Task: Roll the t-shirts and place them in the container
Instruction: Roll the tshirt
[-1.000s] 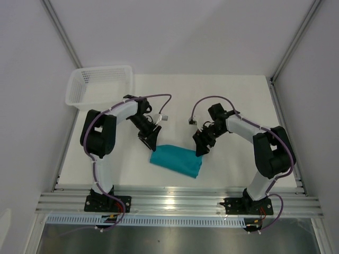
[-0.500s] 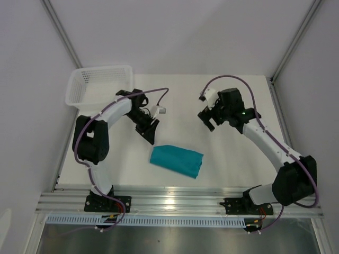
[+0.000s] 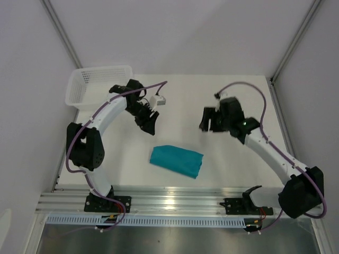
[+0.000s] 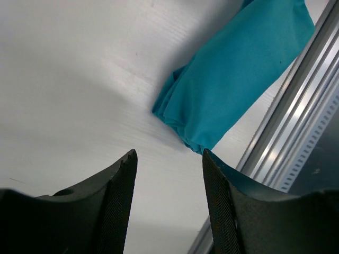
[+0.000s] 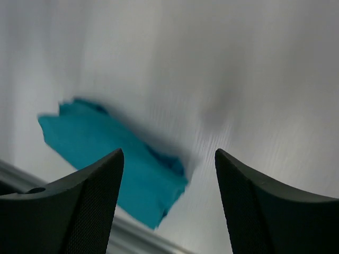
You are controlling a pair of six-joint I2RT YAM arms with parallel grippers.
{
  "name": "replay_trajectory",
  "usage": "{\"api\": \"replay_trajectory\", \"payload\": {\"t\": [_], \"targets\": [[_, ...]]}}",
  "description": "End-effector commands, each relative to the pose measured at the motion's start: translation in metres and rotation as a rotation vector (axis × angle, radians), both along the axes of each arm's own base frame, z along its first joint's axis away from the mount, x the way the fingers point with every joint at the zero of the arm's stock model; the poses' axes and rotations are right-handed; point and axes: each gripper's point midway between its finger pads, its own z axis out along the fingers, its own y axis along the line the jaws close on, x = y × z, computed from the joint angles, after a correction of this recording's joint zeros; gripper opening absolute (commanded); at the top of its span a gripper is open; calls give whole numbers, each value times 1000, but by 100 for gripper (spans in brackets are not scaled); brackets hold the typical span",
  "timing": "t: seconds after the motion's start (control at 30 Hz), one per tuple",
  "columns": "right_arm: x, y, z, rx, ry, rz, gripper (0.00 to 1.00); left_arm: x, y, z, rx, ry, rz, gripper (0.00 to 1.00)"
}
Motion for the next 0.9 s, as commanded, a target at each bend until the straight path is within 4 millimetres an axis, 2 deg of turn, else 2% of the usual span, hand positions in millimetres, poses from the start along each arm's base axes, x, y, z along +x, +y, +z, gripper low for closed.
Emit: {"api": "replay_trajectory", "payload": {"t": [0.0,0.03,0.07,0.13,0.27,0.47,0.53,0.57,0.6,0.67,0.7,0.73,0.8,0.83,0.87], "targets": [[-82,21,-57,250,345,-104,72,-19,9,-17,-61,209,210,56],[-84,27,-57,301,321,-97,71,-21,8,-26,-70,213,219,56],[-100,27,-80,291,376,-103,69,-28,7,-33,-76,254,242,57],[-104,34,-90,343,399,-138,67,-34,-3,-34,-134,306,244,57],[-115,47,-105,406,421,-122,66,-36,-6,-59,-146,340,285,57],[-123,55,-131,436,464,-84,61,-33,-14,-67,-185,362,302,52],[-123,57,-143,428,488,-85,51,-34,-13,-71,-176,373,308,48],[-123,55,-147,413,488,-83,46,-34,-13,-72,-172,376,316,41],[-120,54,-150,405,482,-83,30,-35,-12,-73,-170,380,321,37],[-109,46,-153,402,478,-90,16,-35,-14,-71,-181,377,322,24],[-104,43,-152,411,473,-88,5,-36,-14,-70,-184,379,320,22],[-90,38,-149,423,465,-103,0,-35,-15,-67,-190,366,318,20],[-79,37,-143,407,432,-48,0,-36,-16,-65,-201,367,315,15],[-75,36,-146,389,445,-35,0,-36,-17,-64,-205,367,316,8],[-62,36,-138,390,419,-16,0,-39,-17,-64,-207,371,315,4]]}}
